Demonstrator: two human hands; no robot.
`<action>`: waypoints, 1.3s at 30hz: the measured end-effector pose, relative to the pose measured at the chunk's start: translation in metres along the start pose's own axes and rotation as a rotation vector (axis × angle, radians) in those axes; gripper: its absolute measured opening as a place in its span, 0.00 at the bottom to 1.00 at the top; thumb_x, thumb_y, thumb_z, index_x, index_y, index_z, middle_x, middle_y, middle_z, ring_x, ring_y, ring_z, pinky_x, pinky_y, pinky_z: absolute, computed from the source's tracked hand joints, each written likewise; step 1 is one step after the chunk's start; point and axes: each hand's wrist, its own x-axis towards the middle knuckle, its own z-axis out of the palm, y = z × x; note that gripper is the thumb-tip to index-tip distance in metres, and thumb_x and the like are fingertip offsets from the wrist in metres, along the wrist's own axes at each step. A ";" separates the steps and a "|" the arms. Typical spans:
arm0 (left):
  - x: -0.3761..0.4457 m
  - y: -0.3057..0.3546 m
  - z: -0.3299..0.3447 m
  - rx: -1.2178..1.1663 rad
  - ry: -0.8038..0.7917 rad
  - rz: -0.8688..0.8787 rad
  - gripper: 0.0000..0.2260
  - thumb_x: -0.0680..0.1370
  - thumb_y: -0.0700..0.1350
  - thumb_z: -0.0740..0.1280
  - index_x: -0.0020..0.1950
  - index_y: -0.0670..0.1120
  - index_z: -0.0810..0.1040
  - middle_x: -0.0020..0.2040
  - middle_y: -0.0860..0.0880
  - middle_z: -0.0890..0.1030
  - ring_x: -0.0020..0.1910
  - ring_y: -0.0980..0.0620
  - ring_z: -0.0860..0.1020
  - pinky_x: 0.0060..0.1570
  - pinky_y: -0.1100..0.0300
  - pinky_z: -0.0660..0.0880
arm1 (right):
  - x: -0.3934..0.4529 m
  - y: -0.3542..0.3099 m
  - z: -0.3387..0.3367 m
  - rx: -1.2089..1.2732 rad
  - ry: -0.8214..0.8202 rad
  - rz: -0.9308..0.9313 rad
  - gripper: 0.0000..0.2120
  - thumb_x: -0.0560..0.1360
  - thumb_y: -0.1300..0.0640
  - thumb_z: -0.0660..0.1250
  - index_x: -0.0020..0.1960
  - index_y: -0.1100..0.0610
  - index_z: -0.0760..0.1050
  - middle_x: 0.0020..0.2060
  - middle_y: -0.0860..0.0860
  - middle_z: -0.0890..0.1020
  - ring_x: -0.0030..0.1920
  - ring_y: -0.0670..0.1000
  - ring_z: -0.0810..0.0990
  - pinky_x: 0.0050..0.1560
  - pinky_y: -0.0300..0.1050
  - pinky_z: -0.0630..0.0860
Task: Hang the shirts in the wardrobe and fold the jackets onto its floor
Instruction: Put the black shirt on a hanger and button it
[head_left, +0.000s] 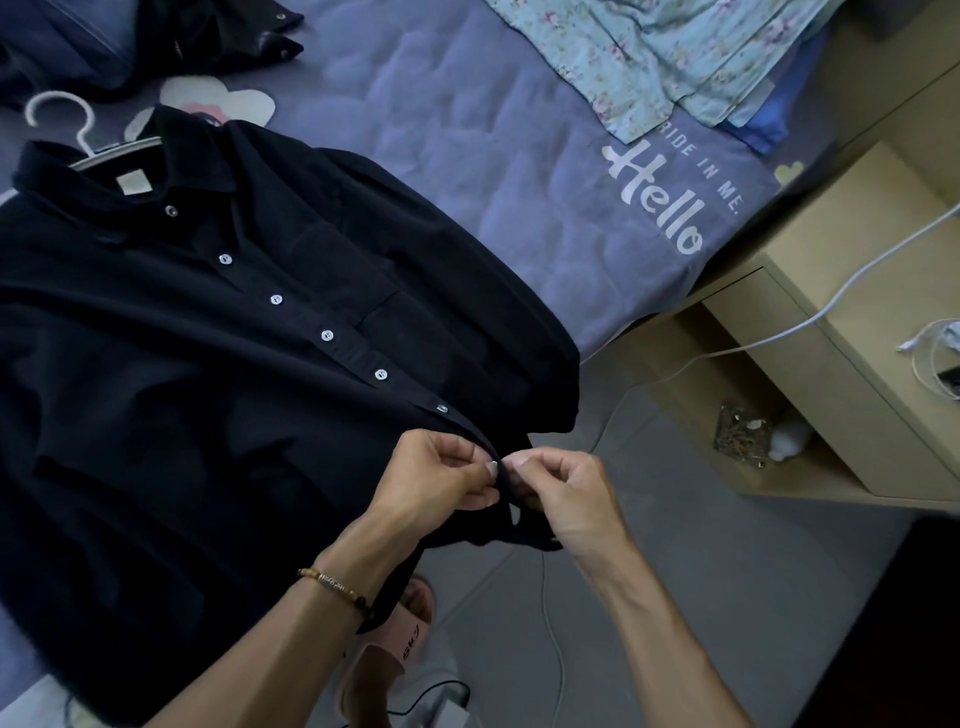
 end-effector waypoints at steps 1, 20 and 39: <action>0.000 -0.001 0.000 0.014 0.002 0.015 0.03 0.75 0.34 0.72 0.42 0.36 0.82 0.36 0.41 0.84 0.38 0.45 0.85 0.42 0.58 0.83 | 0.002 0.001 0.002 -0.018 0.004 0.013 0.09 0.75 0.59 0.70 0.37 0.54 0.84 0.33 0.49 0.84 0.35 0.44 0.81 0.40 0.40 0.78; 0.005 -0.006 0.006 0.214 0.139 0.151 0.05 0.77 0.36 0.71 0.41 0.44 0.80 0.33 0.49 0.82 0.31 0.54 0.82 0.37 0.59 0.82 | 0.015 0.004 0.009 -0.027 0.025 0.082 0.07 0.72 0.59 0.71 0.36 0.55 0.80 0.26 0.45 0.77 0.29 0.43 0.74 0.34 0.40 0.73; 0.000 0.013 -0.138 0.701 0.612 0.538 0.02 0.74 0.45 0.71 0.44 0.51 0.80 0.44 0.59 0.76 0.44 0.59 0.74 0.43 0.62 0.73 | 0.060 -0.083 0.130 -0.894 0.027 -0.557 0.28 0.76 0.41 0.49 0.65 0.54 0.75 0.66 0.50 0.74 0.66 0.51 0.72 0.61 0.50 0.71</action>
